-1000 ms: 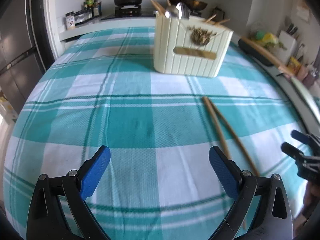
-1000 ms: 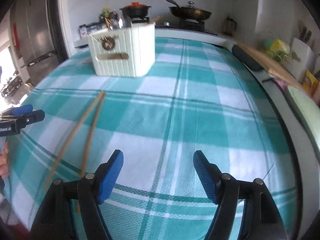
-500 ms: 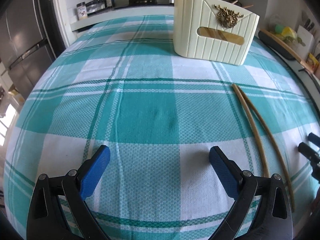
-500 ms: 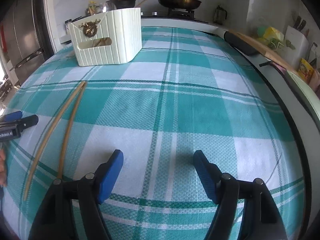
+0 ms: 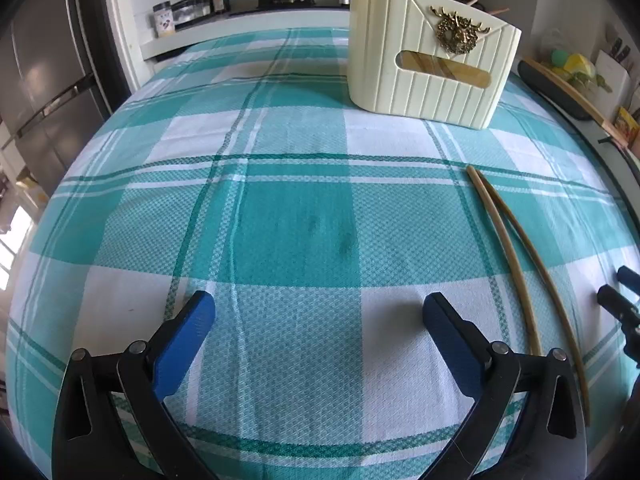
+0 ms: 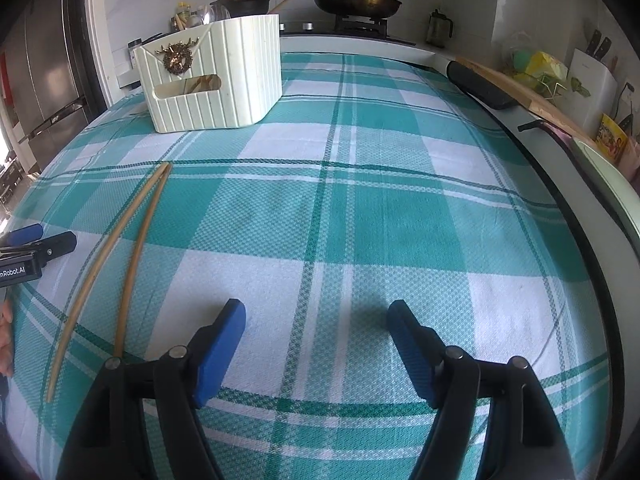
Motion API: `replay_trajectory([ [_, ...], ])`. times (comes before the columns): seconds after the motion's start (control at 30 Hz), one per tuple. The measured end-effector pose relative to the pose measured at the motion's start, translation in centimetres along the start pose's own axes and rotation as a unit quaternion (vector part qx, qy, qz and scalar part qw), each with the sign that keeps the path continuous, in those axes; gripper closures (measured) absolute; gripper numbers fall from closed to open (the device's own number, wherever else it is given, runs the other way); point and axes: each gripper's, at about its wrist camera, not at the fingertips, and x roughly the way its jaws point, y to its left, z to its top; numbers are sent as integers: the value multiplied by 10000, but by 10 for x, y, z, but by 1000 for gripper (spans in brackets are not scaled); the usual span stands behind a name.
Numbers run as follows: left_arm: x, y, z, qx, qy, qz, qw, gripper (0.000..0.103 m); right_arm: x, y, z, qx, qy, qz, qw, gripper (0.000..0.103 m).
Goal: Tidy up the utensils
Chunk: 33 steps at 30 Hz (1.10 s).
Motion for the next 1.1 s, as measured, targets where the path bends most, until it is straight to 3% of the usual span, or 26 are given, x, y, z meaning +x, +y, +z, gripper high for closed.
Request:
replay_trajectory([
  [0.43, 0, 2, 1, -18, -6, -65, 10000, 0, 0, 0, 0, 6, -4, 6, 10000, 28],
  [0.57, -14, 11, 2, -419, -133, -540, 9976, 1, 0, 0, 0, 4, -6, 4, 10000, 28],
  [0.67, -32, 6, 4, -671, -277, -1147, 9907, 1, 1, 0, 0, 5, -5, 6, 10000, 28],
  [0.8, -37, -36, 8, -81, -150, -1518, 9883, 1, 1, -1, -1, 7, -7, 9, 10000, 28],
  [0.9, -30, -65, 6, 373, -56, -1411, 9893, 1, 1, -1, 0, 7, -8, 8, 10000, 28],
  [0.97, -22, -83, 3, 718, -35, -1089, 9914, 4, 1, -1, 0, 7, -8, 8, 10000, 28],
  [1.07, -10, -95, -2, 987, 111, -727, 9924, 20, 1, 0, 0, 5, -8, 7, 10000, 28],
  [1.1, -12, -93, -3, 1010, 0, -716, 9923, 29, 0, -1, 0, 7, -10, 9, 10000, 28],
])
